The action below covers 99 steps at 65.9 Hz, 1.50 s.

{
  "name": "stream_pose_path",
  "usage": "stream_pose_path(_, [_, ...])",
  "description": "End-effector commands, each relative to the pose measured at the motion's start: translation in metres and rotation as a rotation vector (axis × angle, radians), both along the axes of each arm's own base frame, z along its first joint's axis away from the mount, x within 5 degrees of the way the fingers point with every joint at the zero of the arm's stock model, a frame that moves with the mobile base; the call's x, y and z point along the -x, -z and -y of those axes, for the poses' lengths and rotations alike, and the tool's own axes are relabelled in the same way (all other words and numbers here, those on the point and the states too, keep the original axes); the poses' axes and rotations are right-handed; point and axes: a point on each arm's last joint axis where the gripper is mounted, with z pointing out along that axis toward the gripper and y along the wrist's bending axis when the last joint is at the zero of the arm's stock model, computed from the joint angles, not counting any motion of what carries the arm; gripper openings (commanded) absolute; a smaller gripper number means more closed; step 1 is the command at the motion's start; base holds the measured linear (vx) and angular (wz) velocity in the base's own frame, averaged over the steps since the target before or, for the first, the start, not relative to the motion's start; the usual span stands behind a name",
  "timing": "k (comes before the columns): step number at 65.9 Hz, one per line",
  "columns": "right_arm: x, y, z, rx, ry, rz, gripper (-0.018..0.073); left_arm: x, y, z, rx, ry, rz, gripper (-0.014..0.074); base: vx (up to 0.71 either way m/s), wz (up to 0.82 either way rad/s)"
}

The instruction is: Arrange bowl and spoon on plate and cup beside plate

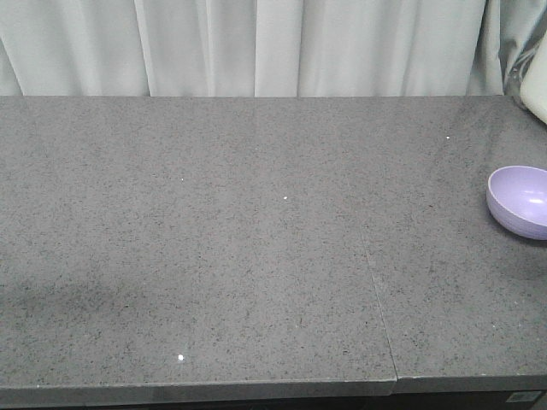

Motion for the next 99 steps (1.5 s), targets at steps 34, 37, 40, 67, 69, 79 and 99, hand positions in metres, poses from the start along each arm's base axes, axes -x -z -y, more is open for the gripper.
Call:
stream_pose_path(34, [-0.125,0.108,0.134,-0.573,-0.007,-0.313,0.0529,-0.001,-0.003,0.001,0.027,0.009,0.090,-0.0007,0.00,0.00])
stream_pose_path(37, [-0.131,0.117,0.137,-0.574,-0.010,-0.342,0.0529,-0.001,-0.003,0.001,0.027,0.009,0.087,-0.0007,0.00,0.00])
stream_pose_path(40, [-0.135,0.125,0.140,-0.582,-0.008,-0.354,0.0529,-0.001,-0.003,0.002,0.032,0.012,0.084,-0.0007,0.00,0.00])
stream_pose_path(67, [-0.175,0.204,0.158,-0.650,-0.016,-0.485,0.0529,-0.001,-0.002,0.002,0.037,0.015,0.072,-0.0007,0.00,0.00])
stream_pose_path(69, [-0.176,0.208,0.159,-0.652,-0.018,-0.496,0.0529,-0.001,-0.002,0.002,0.037,0.015,0.072,-0.0007,0.00,0.00])
stream_pose_path(79, [-0.183,0.225,0.159,-0.666,-0.038,-0.533,0.0529,-0.001,-0.002,0.002,0.037,0.015,0.072,-0.0007,0.00,0.00])
stream_pose_path(99, [-0.190,0.231,0.148,-0.680,-0.068,-0.549,0.0214,-0.001,-0.002,0.002,0.037,0.015,0.072,-0.0007,0.00,0.00])
